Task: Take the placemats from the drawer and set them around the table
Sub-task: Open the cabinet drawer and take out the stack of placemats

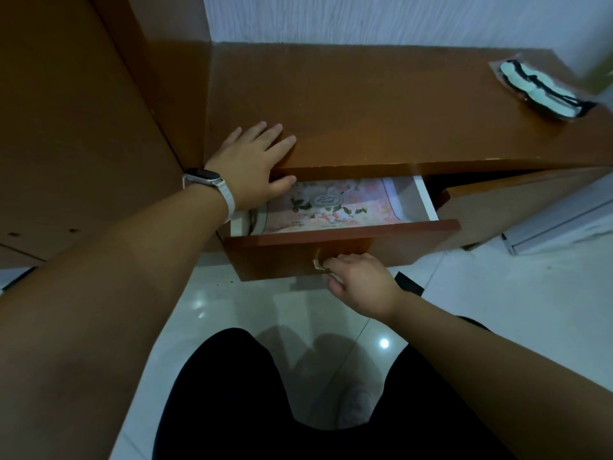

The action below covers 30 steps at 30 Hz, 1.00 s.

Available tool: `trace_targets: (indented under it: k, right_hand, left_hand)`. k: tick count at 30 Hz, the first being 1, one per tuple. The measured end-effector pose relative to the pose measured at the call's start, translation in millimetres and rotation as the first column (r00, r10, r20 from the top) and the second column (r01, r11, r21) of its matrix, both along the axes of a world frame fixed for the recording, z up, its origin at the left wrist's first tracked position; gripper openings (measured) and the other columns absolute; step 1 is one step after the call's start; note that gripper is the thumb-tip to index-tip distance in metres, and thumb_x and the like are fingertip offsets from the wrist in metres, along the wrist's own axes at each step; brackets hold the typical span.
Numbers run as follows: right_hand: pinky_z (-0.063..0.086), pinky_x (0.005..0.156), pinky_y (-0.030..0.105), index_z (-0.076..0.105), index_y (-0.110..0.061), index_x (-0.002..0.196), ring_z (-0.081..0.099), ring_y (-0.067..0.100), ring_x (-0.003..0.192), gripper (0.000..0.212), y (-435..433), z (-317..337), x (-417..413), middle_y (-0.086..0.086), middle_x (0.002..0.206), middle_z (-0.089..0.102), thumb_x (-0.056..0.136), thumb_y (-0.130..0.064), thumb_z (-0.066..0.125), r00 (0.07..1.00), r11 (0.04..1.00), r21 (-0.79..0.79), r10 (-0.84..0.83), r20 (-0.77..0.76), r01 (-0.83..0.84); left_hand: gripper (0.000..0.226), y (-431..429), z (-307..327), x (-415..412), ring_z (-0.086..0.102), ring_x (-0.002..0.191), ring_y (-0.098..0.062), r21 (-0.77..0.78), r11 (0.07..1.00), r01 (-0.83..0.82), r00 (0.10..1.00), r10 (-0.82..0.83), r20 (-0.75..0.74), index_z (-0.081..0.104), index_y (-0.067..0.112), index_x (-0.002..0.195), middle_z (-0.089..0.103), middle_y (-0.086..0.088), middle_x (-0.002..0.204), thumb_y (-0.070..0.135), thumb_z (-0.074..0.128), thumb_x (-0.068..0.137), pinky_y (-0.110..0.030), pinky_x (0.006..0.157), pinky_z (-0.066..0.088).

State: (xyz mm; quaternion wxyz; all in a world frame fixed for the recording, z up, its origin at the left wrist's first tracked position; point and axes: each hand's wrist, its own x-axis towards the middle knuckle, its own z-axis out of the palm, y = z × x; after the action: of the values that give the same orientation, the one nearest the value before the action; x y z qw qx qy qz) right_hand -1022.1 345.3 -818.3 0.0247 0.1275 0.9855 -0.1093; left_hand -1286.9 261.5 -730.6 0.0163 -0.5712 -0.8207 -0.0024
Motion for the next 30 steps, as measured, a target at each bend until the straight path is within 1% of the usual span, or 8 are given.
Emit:
trace_targets:
  k: [4, 7, 16, 21, 23, 25, 28, 30]
  right_hand:
    - [0.046, 0.066, 0.035, 0.067, -0.019, 0.096, 0.063, 0.025, 0.071, 0.028, -13, 7, 17, 0.001, 0.078, 0.066, 0.087, -0.033, 0.045, 1.0, 1.0, -0.02, 0.005, 0.017, -0.005]
    - [0.048, 0.065, 0.034, 0.068, -0.021, 0.095, 0.064, 0.024, 0.069, 0.032, -23, 8, 30, -0.001, 0.075, 0.066, 0.085, -0.036, 0.042, 1.0, 0.999, -0.033, 0.0, 0.014, 0.001]
    - [0.049, 0.067, 0.028, 0.067, -0.023, 0.091, 0.062, 0.02, 0.067, 0.025, -43, 7, 57, -0.003, 0.072, 0.063, 0.08, -0.036, 0.049, 0.999, 1.0, 0.003, -0.03, -0.033, 0.03]
    - [0.051, 0.064, 0.029, 0.067, -0.023, 0.091, 0.065, 0.022, 0.069, 0.032, -40, 15, 58, -0.003, 0.076, 0.066, 0.083, -0.041, 0.043, 0.999, 1.0, 0.013, 0.005, 0.041, -0.006]
    - [0.051, 0.056, 0.03, 0.065, -0.021, 0.091, 0.066, 0.023, 0.071, 0.034, -37, 25, 58, -0.002, 0.077, 0.067, 0.084, -0.043, 0.041, 0.999, 1.0, -0.002, 0.01, 0.034, -0.01]
    - [0.049, 0.049, 0.028, 0.063, -0.021, 0.088, 0.065, 0.021, 0.067, 0.031, -32, 42, 58, -0.003, 0.073, 0.066, 0.084, -0.043, 0.043, 0.999, 0.999, 0.01, 0.033, 0.001, -0.033]
    - [0.049, 0.049, 0.029, 0.061, -0.021, 0.084, 0.063, 0.019, 0.064, 0.024, -21, 77, 57, -0.004, 0.07, 0.065, 0.088, -0.04, 0.046, 0.996, 0.996, -0.016, 0.082, -0.024, -0.083]
    - [0.051, 0.053, 0.032, 0.063, -0.022, 0.09, 0.064, 0.019, 0.068, 0.028, -12, 100, 56, -0.004, 0.076, 0.067, 0.089, -0.042, 0.043, 0.996, 0.996, -0.039, 0.083, -0.015, -0.084]
  left_hand:
    - [0.072, -1, 2, 2, 0.01, 0.148, -0.025, 0.0, 1.0, -0.004, 1.0, 0.004, 0.016, 0.015, 0.031, 0.153, 0.015, -0.003, 0.162, 0.065, 0.033, 0.092, -0.05, 0.118, 0.011]
    - [0.073, -1, 0, 2, 0.01, 0.148, -0.025, 0.002, 1.0, -0.004, 1.0, 0.004, 0.006, 0.015, 0.031, 0.153, 0.015, -0.003, 0.162, 0.066, 0.033, 0.092, -0.051, 0.118, 0.012]
    - [0.073, -3, 1, 2, 0.011, 0.148, -0.026, 0.003, 1.0, 0.0, 1.0, 0.0, -0.002, 0.014, 0.03, 0.154, 0.014, -0.002, 0.162, 0.066, 0.033, 0.093, -0.05, 0.118, 0.012]
    - [0.073, -3, 1, 2, 0.012, 0.148, -0.026, 0.004, 1.0, 0.011, 1.0, -0.011, 0.001, 0.016, 0.03, 0.153, 0.016, -0.003, 0.162, 0.065, 0.034, 0.093, -0.051, 0.118, 0.013]
    - [0.073, -2, 1, 2, 0.013, 0.147, -0.027, 0.01, 1.0, 0.015, 1.0, -0.015, -0.004, 0.016, 0.03, 0.153, 0.017, -0.003, 0.162, 0.065, 0.034, 0.093, -0.051, 0.118, 0.014]
    - [0.073, -3, 0, 1, 0.013, 0.147, -0.027, 0.013, 1.0, 0.014, 1.0, -0.013, -0.01, 0.017, 0.029, 0.153, 0.018, -0.003, 0.161, 0.065, 0.035, 0.093, -0.051, 0.118, 0.014]
    - [0.072, -2, -1, 1, 0.014, 0.147, -0.026, 0.017, 1.0, 0.012, 1.0, -0.012, -0.017, 0.018, 0.03, 0.153, 0.019, -0.003, 0.161, 0.065, 0.034, 0.092, -0.051, 0.117, 0.015]
    - [0.072, -2, -2, 0, 0.014, 0.147, -0.026, 0.023, 1.0, 0.01, 1.0, -0.009, -0.018, 0.018, 0.03, 0.153, 0.019, -0.003, 0.161, 0.066, 0.034, 0.092, -0.051, 0.118, 0.015]
